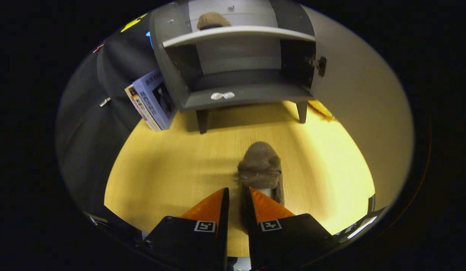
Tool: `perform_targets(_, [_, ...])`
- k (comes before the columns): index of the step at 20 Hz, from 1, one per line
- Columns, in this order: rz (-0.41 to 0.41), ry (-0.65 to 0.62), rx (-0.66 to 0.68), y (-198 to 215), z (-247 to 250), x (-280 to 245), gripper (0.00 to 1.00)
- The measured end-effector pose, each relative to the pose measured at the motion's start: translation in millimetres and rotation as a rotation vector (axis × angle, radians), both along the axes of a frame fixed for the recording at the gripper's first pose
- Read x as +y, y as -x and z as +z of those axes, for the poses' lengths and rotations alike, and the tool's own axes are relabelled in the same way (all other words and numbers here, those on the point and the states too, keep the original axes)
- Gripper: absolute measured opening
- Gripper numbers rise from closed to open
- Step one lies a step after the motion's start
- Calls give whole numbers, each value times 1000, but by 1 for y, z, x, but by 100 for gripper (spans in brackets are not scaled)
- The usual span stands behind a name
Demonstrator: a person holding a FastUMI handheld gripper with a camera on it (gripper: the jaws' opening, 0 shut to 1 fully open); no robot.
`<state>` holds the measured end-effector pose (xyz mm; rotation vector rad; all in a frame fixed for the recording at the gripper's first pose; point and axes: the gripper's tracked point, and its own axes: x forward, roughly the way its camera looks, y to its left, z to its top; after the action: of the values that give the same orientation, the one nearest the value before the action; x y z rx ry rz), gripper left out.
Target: Open the shoe cabinet door, grab the shoes and put them into the shoe cabinet, then close the shoe cabinet door.
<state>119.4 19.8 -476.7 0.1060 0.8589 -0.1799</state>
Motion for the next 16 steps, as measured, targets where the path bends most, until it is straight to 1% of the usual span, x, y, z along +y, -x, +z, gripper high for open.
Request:
perform_targets(2, [-18, -13, 11, 1, -17, -3, 28])
perform_targets(5, [-22, -16, 36, 0, -40, -7, 28])
perform_targets(9, [-23, 6, -16, -17, -49, -17, 28])
perform_targets(12, [-18, 14, -60, -36, -53, -22, 32])
perform_targets(16, [-6, 32, -83, -54, -61, -26, 32])
